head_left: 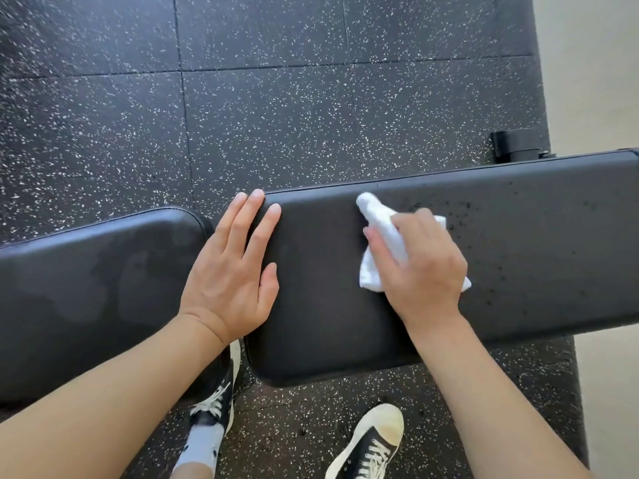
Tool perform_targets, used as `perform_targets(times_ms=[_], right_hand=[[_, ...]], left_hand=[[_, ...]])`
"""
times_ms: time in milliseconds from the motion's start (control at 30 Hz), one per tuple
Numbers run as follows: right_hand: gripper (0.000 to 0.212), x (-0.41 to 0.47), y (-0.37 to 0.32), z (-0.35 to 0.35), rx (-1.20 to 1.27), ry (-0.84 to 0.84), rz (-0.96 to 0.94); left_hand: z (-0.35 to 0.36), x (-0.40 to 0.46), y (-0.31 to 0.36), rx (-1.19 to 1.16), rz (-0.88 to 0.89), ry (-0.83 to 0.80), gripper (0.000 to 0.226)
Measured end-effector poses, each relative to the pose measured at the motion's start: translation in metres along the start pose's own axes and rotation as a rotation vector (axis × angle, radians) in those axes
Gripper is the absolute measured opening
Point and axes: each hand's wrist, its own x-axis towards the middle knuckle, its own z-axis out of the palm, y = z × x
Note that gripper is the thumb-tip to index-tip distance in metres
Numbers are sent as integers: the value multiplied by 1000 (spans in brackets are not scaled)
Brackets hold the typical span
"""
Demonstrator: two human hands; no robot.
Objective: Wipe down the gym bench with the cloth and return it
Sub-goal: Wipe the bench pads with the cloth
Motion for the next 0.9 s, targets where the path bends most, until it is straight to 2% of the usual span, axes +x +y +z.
perform_targets(times_ms=[100,267,367,400,533,600,633,767,900], right_hand=[[33,47,-30,29,-9,27,64],[34,43,-90,52,157,-84,-148],[33,41,-62,41,154,-103,-347],[33,47,-43,36,109,-86,-356],[33,78,10,25,-86,-31,-18],[31,79,-7,34,-163,-14,86],[30,77,-22,41,-178,-17,75],[28,65,-85,65,8,-105,-203],[30,70,-63,57,85,-107,-335]], left_hand=[[-1,0,0,7,11,1,72],[-5,4,4,13,53,47,68],[-4,3,3,20,55,41,68],[-4,3,3,16,35,25,70],[-2,3,2,13,21,1,71],[-3,2,2,15,22,-2,71],[-3,1,1,15,19,-7,71],[-4,2,3,23,20,-5,71],[-3,2,3,26,20,6,71]])
